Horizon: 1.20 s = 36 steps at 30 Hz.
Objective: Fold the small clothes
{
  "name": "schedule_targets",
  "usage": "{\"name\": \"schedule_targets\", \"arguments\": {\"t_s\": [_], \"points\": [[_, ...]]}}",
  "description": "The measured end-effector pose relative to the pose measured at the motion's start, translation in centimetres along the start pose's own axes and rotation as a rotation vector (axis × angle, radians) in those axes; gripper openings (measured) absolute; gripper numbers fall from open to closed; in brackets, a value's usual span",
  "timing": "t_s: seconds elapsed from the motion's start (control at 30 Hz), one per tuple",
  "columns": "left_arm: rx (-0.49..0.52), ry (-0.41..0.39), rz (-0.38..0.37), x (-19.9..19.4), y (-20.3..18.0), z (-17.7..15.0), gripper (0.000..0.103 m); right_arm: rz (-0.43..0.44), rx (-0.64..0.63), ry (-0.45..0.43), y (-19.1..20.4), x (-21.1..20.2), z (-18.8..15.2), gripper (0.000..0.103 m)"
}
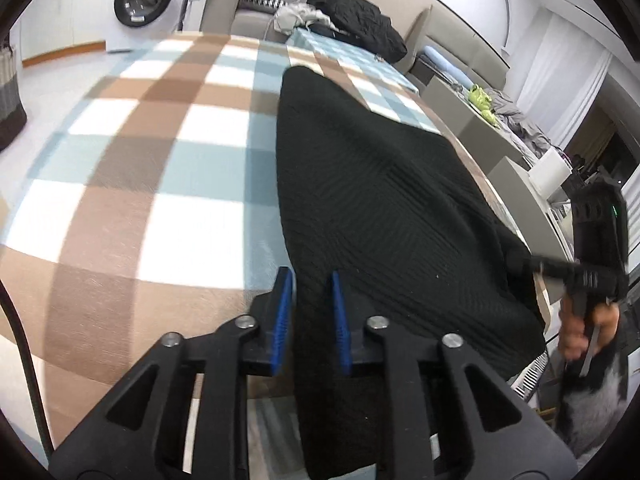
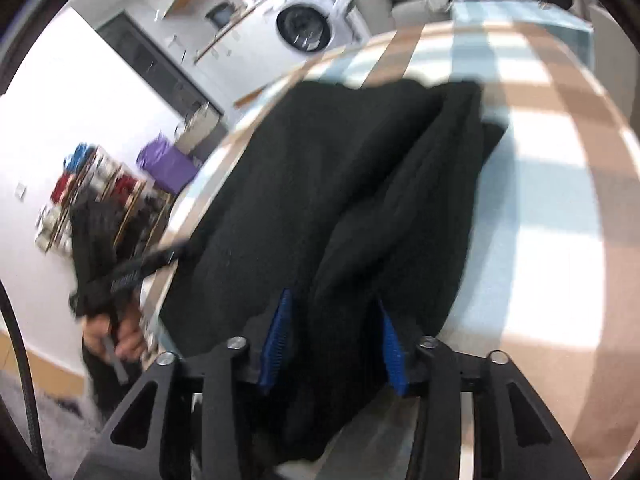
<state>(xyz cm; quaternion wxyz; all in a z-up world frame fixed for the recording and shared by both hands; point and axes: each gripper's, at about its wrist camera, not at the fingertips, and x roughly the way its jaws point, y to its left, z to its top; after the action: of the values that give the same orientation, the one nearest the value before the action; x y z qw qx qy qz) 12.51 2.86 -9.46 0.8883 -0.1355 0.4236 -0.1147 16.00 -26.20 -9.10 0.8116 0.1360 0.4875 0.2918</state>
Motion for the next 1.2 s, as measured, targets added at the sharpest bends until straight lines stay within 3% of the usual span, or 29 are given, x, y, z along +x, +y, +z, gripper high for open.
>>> {"name": "schedule_targets", "arguments": {"t_s": [0.07, 0.1, 0.23, 0.33, 0.43, 0.6, 0.67, 0.87, 1.03, 1.1, 1.13, 1.2], "points": [[0.010, -0.019, 0.004, -0.5, 0.2, 0.3, 0.038, -0.002, 0.059, -0.038, -1.7, 0.1, 1.9, 0.053], [0.010, -0.028, -0.003, -0.7, 0.2, 0.5, 0.040, 0.006, 0.090, -0.051, -2.6, 0.5, 3.0, 0.053], [0.015, -0.032, 0.007, -0.8, 0.0, 0.9, 0.040, -0.021, 0.214, -0.094, -5.8, 2.7, 7.2, 0.053], [0.013, -0.026, 0.009, -0.6, -0.3, 0.9, 0.041, -0.023, 0.216, -0.106, -6.2, 3.7, 9.3, 0.053], [0.008, -0.019, 0.000, -0.4, -0.5, 1.1, 0.041, -0.084, 0.149, -0.081, -5.1, 4.3, 10.8, 0.037], [0.025, -0.025, -0.002, -0.5, -1.1, 1.0, 0.041, -0.118, 0.059, -0.060, -3.1, 3.0, 10.8, 0.037], [0.020, -0.017, -0.006, -0.3, -1.1, 0.9, 0.042, -0.073, 0.061, -0.044, -3.0, 2.9, 10.2, 0.037], [0.006, 0.005, -0.010, 0.5, -0.9, 0.4, 0.042, 0.030, 0.148, -0.044, -5.0, 4.1, 10.2, 0.037], [0.006, 0.006, -0.008, 0.4, -1.0, 0.3, 0.042, -0.009, 0.171, -0.062, -5.8, 6.2, 11.6, 0.037], [0.002, 0.006, -0.011, 0.3, -0.9, 0.3, 0.042, -0.064, 0.121, -0.083, -5.0, 6.5, 11.4, 0.031], [0.001, 0.006, -0.010, 0.3, -0.9, 0.3, 0.042, -0.089, 0.090, -0.097, -4.4, 6.3, 11.3, 0.021], [0.004, 0.004, -0.010, 0.1, -0.9, 0.3, 0.042, -0.092, 0.026, -0.136, -2.9, 5.3, 11.6, 0.012]]}}
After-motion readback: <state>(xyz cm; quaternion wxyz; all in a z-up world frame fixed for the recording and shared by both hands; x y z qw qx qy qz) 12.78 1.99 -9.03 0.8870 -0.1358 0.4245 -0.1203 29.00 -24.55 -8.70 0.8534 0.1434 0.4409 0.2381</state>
